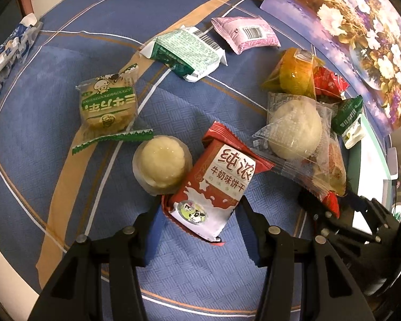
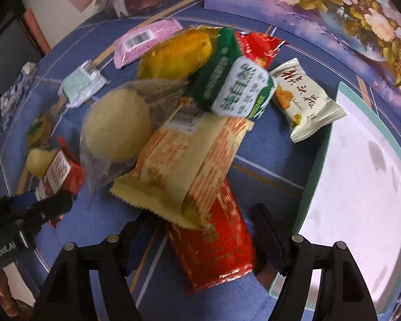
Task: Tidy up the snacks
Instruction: 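Grasp the milk biscuit pack with the left tool while the right tool grasps the red wafer pack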
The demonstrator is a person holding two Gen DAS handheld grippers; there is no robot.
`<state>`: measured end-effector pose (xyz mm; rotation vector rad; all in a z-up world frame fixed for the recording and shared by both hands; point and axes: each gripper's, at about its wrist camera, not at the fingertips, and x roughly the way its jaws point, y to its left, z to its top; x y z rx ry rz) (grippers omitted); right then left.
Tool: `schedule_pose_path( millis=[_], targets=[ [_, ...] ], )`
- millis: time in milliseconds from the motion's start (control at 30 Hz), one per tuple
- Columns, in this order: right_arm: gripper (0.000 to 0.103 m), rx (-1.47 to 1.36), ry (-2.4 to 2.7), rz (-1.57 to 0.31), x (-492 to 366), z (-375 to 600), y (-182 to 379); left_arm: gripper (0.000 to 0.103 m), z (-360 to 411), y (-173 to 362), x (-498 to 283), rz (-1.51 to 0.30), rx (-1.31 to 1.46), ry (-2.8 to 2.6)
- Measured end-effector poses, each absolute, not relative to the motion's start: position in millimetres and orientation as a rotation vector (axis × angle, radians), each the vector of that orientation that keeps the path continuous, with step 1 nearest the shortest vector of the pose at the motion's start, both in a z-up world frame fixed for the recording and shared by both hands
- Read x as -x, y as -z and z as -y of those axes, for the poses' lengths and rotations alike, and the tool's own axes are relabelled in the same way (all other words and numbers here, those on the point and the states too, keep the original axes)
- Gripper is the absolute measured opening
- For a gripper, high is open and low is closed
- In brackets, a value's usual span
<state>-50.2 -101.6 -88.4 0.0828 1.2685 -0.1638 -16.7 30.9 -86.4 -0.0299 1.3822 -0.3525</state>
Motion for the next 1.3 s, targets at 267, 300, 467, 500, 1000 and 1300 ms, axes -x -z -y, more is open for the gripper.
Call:
schedule_pose_path(
  millis=[267,300,467,500,1000,1300],
  targets=[
    [0.064,-0.088,0.165,-1.287,47,74,93,0.055,-38,81,13,-1.375,0.049,0.363],
    [0.060,-0.088,0.170,-1.286,47,70,93,0.055,-39,80,13,-1.373,0.050,0.362],
    [0.054,-0.092,0.202,-1.283,53,60,93,0.060,-42,77,15,-1.362,0.052,0.375],
    [0.053,-0.093,0.207,-1.283,64,64,89,0.060,-42,78,15,-1.361,0.045,0.374],
    [0.050,-0.111,0.250,-1.321,133,33,86,0.055,-46,74,22,-1.345,0.015,0.372],
    [0.052,-0.147,0.270,-1.322,144,30,91,0.055,-49,73,31,-1.335,0.005,0.371]
  ],
)
